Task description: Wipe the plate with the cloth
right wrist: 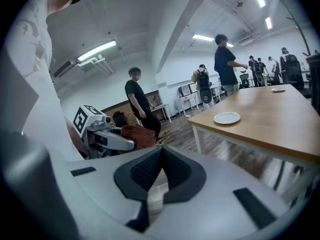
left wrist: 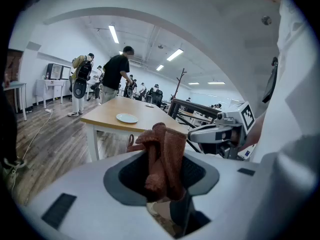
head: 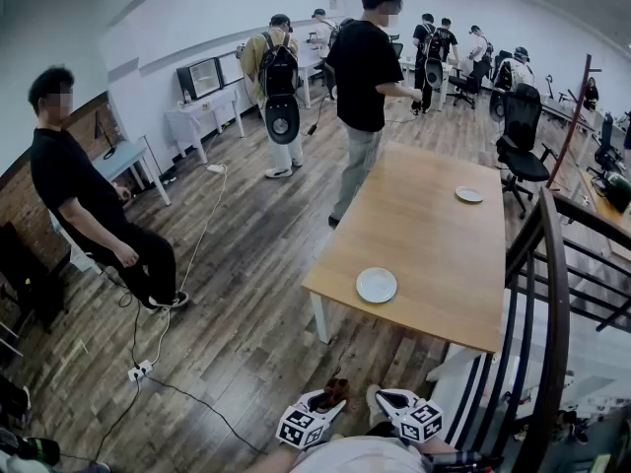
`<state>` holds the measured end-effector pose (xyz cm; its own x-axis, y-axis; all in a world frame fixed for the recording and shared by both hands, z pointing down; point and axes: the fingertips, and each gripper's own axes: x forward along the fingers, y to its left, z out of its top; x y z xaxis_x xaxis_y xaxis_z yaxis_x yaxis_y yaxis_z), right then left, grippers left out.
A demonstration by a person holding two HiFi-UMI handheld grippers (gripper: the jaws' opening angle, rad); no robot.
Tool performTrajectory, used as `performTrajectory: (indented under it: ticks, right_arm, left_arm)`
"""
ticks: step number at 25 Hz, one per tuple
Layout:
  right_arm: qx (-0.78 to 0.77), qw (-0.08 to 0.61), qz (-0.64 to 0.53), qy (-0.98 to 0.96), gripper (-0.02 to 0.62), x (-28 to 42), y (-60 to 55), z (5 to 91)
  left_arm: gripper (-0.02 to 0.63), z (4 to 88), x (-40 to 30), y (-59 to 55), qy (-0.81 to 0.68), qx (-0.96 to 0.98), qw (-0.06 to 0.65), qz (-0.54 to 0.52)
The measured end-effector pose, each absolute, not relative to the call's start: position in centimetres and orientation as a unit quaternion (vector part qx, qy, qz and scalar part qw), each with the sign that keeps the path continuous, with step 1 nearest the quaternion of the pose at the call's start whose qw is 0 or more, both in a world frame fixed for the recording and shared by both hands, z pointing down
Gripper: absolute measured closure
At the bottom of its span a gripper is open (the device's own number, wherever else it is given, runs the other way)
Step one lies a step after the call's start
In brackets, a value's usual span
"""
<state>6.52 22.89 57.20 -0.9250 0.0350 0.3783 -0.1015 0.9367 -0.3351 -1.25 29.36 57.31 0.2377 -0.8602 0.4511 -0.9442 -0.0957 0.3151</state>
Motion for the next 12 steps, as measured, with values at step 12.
performTrajectory:
  ticks: [12]
  right_arm:
    - [0.062,0.174,0.182,-0.966,0.583,6.7,19.9,56.3]
  left_arm:
    - [0.436,56.6,-1.6,28.2,-0.613,0.738,0.272,0.070]
